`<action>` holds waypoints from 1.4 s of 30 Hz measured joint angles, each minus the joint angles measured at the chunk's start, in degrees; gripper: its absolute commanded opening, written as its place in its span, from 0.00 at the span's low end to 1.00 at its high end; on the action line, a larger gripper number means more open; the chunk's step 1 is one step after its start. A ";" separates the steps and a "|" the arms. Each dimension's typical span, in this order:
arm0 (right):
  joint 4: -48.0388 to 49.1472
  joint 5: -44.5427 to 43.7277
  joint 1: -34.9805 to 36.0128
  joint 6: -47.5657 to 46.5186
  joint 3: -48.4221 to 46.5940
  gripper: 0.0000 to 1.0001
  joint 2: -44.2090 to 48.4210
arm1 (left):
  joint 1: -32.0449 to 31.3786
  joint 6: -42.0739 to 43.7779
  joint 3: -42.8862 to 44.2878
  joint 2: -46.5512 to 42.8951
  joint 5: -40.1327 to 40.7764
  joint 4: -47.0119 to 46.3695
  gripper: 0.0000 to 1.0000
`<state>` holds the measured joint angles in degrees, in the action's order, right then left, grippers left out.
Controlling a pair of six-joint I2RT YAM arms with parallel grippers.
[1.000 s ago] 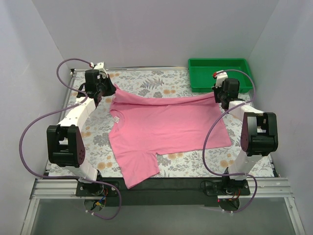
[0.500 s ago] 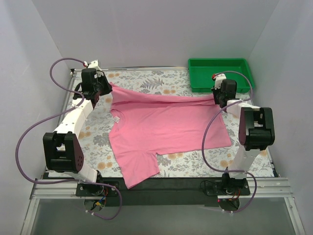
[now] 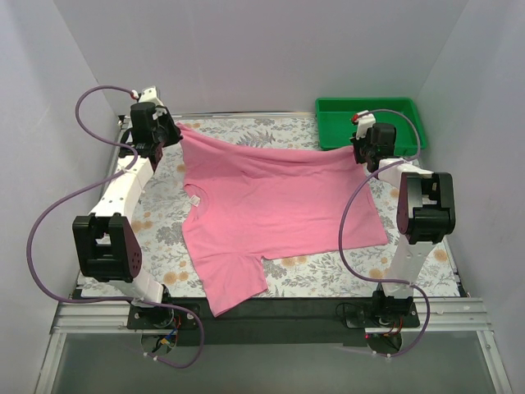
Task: Fold and stack the t-shirts
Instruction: Fold the tshirt
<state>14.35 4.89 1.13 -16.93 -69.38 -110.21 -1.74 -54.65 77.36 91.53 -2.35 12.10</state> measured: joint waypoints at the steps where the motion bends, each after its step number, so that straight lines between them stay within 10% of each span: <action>1: 0.04 0.35 0.00 0.00 0.02 0.06 -0.04 | 0.02 0.00 -0.04 0.00 -0.02 -0.04 0.00; 42: 11.37 -1.92 -0.04 1.70 14.14 0.06 7.21 | 0.46 -10.58 -22.47 -9.01 -3.52 -0.79 0.00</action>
<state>25.71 2.96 1.08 -15.22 -55.24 -103.00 -1.28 -65.23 54.89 82.52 -5.87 11.31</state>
